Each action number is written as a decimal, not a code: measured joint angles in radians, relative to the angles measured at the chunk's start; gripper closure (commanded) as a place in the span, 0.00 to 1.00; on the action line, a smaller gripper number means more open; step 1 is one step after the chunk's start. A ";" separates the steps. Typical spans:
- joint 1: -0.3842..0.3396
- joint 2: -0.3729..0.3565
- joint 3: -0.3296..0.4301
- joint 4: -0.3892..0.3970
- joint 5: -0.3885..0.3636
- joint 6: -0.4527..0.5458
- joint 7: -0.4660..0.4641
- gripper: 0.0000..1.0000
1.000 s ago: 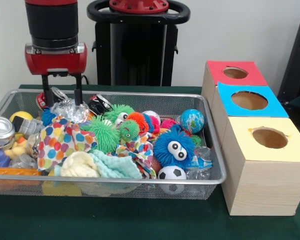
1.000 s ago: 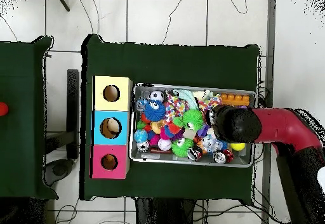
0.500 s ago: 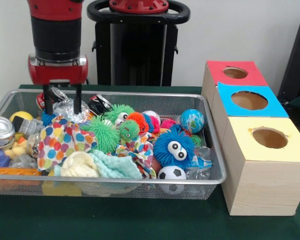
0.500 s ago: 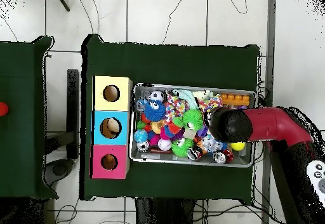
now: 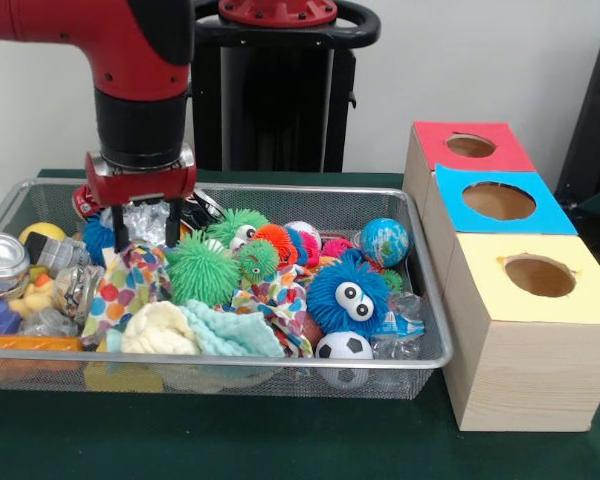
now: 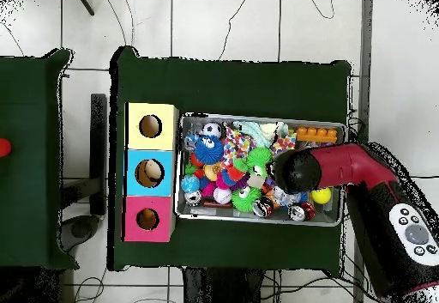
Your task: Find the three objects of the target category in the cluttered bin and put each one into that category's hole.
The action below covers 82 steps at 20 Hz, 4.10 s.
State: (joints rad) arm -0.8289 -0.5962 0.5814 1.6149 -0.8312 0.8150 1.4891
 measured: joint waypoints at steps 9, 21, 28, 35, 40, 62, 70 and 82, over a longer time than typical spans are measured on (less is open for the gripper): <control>0.001 0.006 0.000 -0.018 -0.054 0.049 -0.088 0.00; -0.028 -0.054 0.001 -0.035 -0.058 0.124 -0.248 0.00; -0.085 -0.058 0.002 -0.048 -0.058 0.124 -0.314 0.00; -0.135 -0.038 0.010 -0.056 -0.058 0.124 -0.321 0.00; -0.156 -0.017 0.015 -0.058 -0.057 0.123 -0.321 0.00; -0.172 0.046 0.054 -0.058 -0.052 0.037 -0.321 0.00; -0.156 0.040 0.054 -0.064 -0.105 0.037 -0.322 0.00; -0.159 0.085 0.065 -0.131 -0.126 0.037 -0.352 0.00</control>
State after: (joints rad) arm -0.9877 -0.5112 0.6469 1.4842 -0.9567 0.8522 1.1370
